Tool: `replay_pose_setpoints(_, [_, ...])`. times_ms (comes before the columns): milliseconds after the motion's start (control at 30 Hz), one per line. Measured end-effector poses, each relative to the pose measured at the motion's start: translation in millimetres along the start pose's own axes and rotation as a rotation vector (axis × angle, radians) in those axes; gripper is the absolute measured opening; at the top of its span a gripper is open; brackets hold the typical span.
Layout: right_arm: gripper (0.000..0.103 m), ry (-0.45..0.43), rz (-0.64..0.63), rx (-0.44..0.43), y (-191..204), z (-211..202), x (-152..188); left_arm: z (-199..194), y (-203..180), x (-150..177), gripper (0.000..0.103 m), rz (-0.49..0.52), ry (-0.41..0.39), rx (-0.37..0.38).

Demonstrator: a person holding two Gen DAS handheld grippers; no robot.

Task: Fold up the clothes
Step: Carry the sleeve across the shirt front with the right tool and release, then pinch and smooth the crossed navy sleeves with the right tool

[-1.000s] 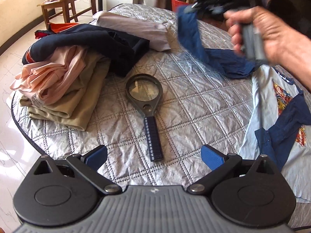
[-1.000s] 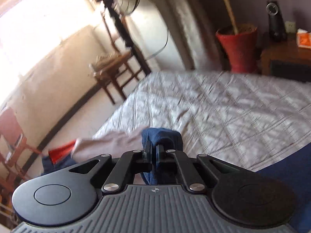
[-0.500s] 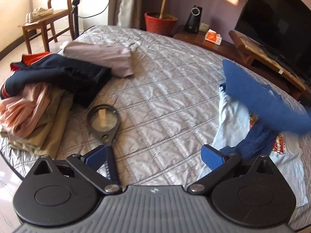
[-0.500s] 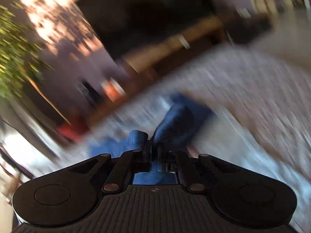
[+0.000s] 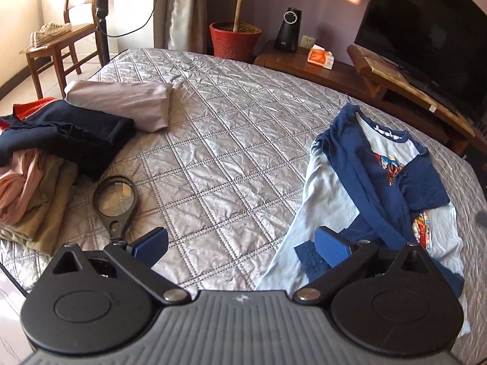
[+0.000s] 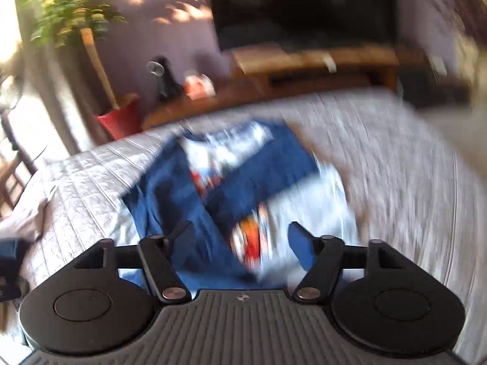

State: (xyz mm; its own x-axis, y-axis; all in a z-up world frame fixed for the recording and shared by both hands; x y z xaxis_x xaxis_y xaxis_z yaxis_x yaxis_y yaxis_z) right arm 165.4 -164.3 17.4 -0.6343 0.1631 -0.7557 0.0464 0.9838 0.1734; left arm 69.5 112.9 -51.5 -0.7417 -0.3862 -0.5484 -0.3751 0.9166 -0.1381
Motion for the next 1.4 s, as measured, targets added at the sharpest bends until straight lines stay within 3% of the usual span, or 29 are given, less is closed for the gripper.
replay_pose_setpoints(100, [0.088, -0.054, -0.064, 0.03, -4, -1, -16, 8, -3, -4, 0.102, -0.031, 0.002, -0.002])
replay_pose_setpoints(133, [0.088, -0.024, -0.111, 0.032, -8, 9, -13, 10, -4, -4, 0.102, -0.041, 0.004, -0.003])
replay_pose_setpoints(167, [0.087, 0.025, -0.168, 0.03, -13, 23, -7, 12, -3, -4, 0.102, -0.05, 0.009, -0.004])
replay_pose_setpoints(233, [0.072, 0.097, -0.243, 0.027, -32, 39, 6, 15, -2, -2, 0.102, -0.061, 0.02, -0.001])
replay_pose_setpoints(267, [0.071, 0.117, -0.255, 0.019, -44, 42, 11, 14, 0, -1, 0.102, -0.059, 0.019, -0.001])
replay_pose_setpoints(433, [0.089, 0.132, -0.179, -0.121, -80, 13, 37, 21, 10, 10, 0.102, -0.041, 0.041, -0.023])
replay_pose_setpoints(500, [0.086, 0.18, -0.264, -0.074, -86, 21, 56, 25, 11, 16, 0.102, -0.05, 0.068, -0.019])
replay_pose_setpoints(567, [0.077, 0.236, -0.307, -0.028, -93, 36, 71, 25, 9, 20, 0.102, -0.054, 0.083, -0.014])
replay_pose_setpoints(633, [0.053, 0.256, -0.241, -0.051, -100, 47, 78, 21, 6, 22, 0.102, -0.044, 0.079, -0.013])
replay_pose_setpoints(667, [0.048, 0.269, -0.212, -0.07, -101, 51, 82, 18, 5, 22, 0.102, -0.036, 0.075, -0.014])
replay_pose_setpoints(733, [0.015, 0.297, -0.189, -0.115, -98, 53, 88, 14, 2, 23, 0.102, -0.023, 0.07, -0.015])
replay_pose_setpoints(833, [0.007, 0.277, -0.244, -0.189, -81, 35, 88, 12, -2, 23, 0.102, -0.015, 0.067, -0.017])
replay_pose_setpoints(933, [0.007, 0.118, -0.364, -0.172, -65, -7, 65, 14, -6, 23, 0.102, -0.009, 0.069, -0.014])
replay_pose_setpoints(1033, [0.011, 0.012, -0.529, -0.038, -58, -42, 55, 16, -14, 26, 0.102, 0.004, 0.073, -0.001])
replay_pose_setpoints(1067, [0.013, 0.045, -0.53, -0.018, -60, -45, 59, 17, -18, 28, 0.102, 0.011, 0.077, 0.004])
replay_pose_setpoints(1167, [0.017, 0.325, -0.436, -0.162, -69, -35, 97, 18, -28, 32, 0.102, 0.023, 0.087, 0.019])
replay_pose_setpoints(1267, [0.018, 0.31, -0.329, -0.341, -65, -48, 90, 17, -34, 34, 0.102, 0.043, 0.075, 0.02])
replay_pose_setpoints(1300, [0.024, 0.257, -0.283, -0.352, -66, -47, 75, 18, -35, 35, 0.102, 0.047, 0.076, 0.019])
replay_pose_setpoints(1400, [0.08, 0.12, -0.2, -0.293, -73, -22, 25, 26, -36, 38, 0.102, 0.044, 0.097, 0.018])
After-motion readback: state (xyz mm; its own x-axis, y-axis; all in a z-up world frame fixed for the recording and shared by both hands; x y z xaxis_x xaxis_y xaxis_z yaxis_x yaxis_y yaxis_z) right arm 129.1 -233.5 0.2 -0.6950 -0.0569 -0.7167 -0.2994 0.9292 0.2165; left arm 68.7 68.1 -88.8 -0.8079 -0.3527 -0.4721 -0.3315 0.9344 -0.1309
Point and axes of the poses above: each gripper's, at about its wrist camera, not at the fingertips, and z roughly the way its jaws point, y to its left, x to its underside, the point moved 9 cm from there along z, roughly the way its jaws point, and after that the axes turned 4 degrees about y, right-handed, at the moved point
